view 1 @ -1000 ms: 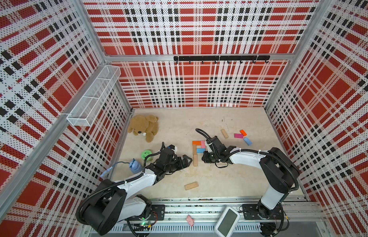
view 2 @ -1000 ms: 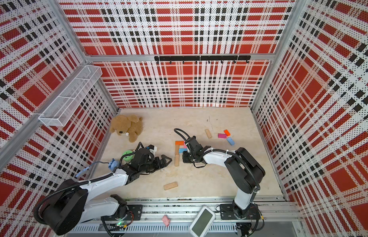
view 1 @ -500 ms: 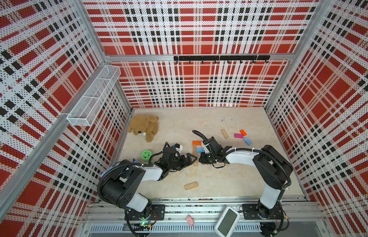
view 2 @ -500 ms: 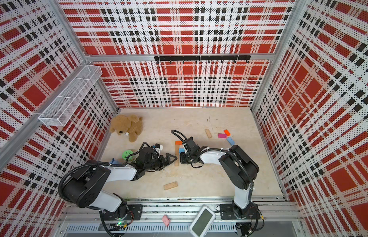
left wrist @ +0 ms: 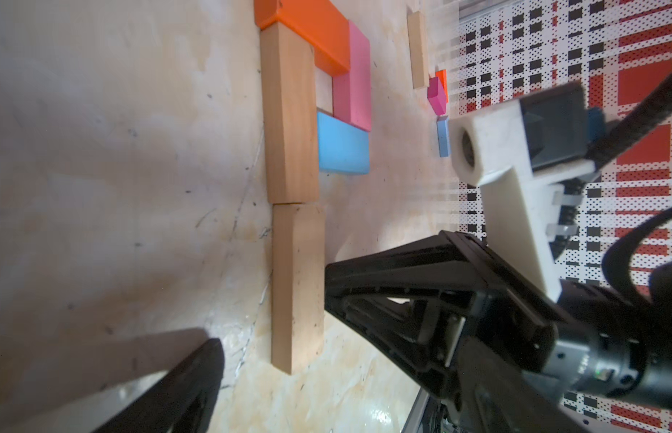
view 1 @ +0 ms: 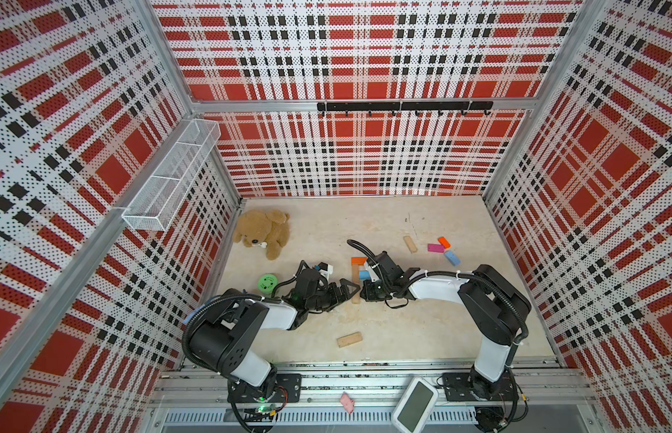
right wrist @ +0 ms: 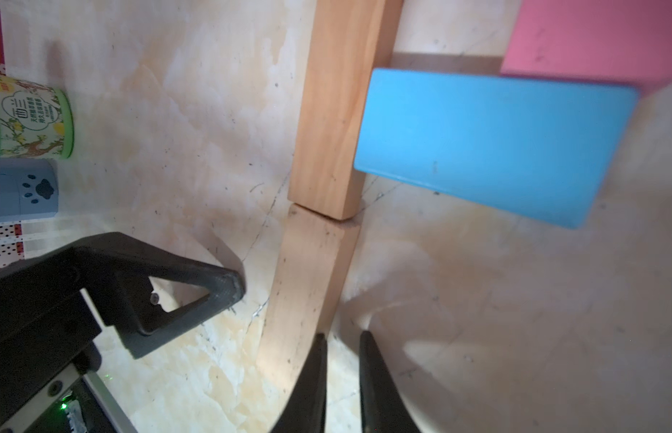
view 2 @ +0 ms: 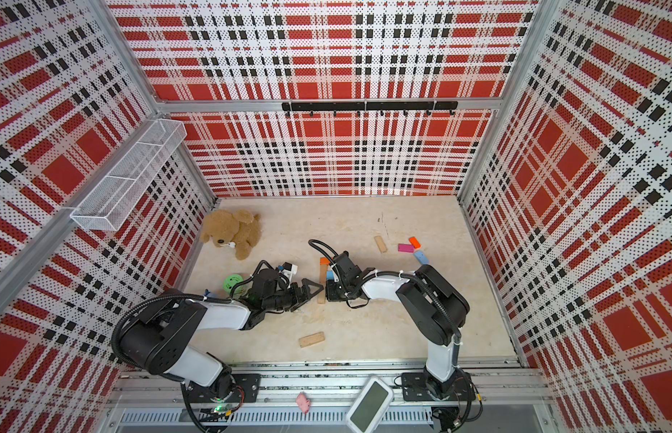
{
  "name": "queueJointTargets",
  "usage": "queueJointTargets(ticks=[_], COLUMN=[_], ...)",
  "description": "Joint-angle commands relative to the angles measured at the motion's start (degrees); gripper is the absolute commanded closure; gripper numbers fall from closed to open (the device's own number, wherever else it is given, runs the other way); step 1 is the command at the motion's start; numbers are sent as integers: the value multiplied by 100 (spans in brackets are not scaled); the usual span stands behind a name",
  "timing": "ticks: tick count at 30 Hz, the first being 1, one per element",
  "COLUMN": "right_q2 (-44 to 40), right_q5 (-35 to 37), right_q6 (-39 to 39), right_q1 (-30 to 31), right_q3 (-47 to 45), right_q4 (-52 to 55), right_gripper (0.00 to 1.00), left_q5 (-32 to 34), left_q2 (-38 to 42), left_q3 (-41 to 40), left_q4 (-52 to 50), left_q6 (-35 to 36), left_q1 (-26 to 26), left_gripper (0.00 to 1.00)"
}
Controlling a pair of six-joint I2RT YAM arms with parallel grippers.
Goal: Assemble the letter p with building blocks
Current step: Adjust the building block at the center of the board.
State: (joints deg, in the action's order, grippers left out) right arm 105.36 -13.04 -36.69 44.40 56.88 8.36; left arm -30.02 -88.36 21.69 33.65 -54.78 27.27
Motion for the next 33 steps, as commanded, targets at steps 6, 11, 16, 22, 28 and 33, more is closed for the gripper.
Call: queueJointTargets(ticks=[6, 11, 16, 22, 28, 33], right_q2=[83, -1, 27, 19, 131, 108], right_q5=[214, 446, 562, 630, 572, 587], right_q6=[54, 59, 70, 110, 127, 136], right_q1=[67, 86, 85, 86, 78, 80], right_q3=[131, 119, 176, 229, 314, 301], right_q4=[-20, 37, 104, 122, 112, 97], right_gripper=[81, 82, 83, 82, 82, 82], left_q5=[24, -91, -236, -418, -518, -536], left_q2=[155, -55, -452, -1072, -1575, -1685], left_q3=[-214, -205, -176, -297, -373, -427], left_q4=[-69, 170, 737, 1764, 2528, 2729], left_q6=[-164, -199, -443, -816, -1044, -1112], left_q1=[-126, -82, 92, 32, 7, 19], left_gripper=[1, 1, 1, 1, 1, 1])
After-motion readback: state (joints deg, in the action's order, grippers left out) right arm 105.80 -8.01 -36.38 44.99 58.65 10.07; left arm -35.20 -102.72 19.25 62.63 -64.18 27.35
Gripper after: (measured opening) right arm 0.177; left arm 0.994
